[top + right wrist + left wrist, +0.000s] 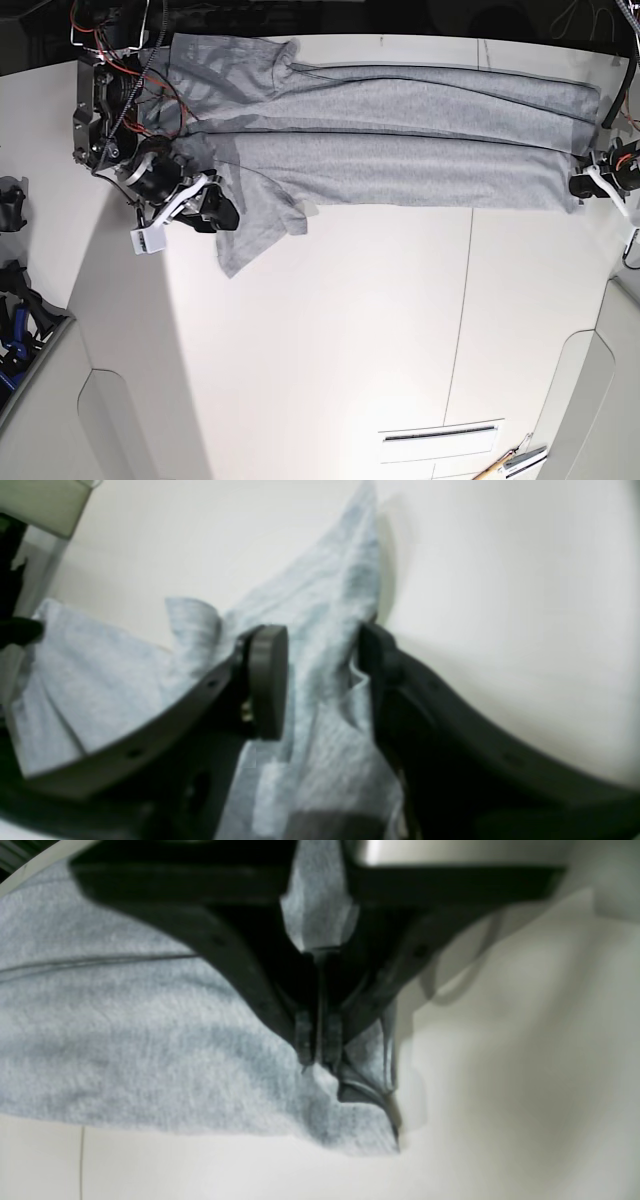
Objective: Fold the T-shirt properly
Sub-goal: 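Lift the hem edge with both grippers and fold it over the shirt, then lay the folded hem down and regrasp the strip ends with both grippers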
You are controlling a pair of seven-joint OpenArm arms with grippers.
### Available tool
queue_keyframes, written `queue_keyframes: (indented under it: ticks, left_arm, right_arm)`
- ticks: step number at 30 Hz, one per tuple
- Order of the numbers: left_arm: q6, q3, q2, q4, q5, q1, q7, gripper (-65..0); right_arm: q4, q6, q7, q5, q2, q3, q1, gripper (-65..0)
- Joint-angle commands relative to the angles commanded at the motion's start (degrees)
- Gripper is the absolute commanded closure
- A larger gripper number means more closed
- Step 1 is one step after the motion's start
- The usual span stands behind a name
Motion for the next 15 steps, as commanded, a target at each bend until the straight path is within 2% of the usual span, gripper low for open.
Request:
queue_keyframes:
  ticks: [2,4,9,15]
  left_arm:
    - [0.0,0.0,0.0,0.0,0.0,0.0,0.0,0.0]
    - [0.0,0.0,0.0,0.0,0.0,0.0,0.0,0.0]
    - [0.0,0.0,0.0,0.0,0.0,0.0,0.0,0.0]
    - [0.0,0.0,0.0,0.8,-1.7,0.0,0.0,0.0]
  right_arm:
    - [0.2,-0.02,0.0,0.0,-0.3,0.0,0.0,-13.8]
    - [0.7,-0.02,0.0,0.0,-0.3,0.0,0.0,0.0]
    - [5.4,-0.02,-1.3,0.0,-0.3,0.2,0.0,0.0]
    - [20.0,0.00,-11.0,2.2,1.6,1.4,-0.4,0.0]
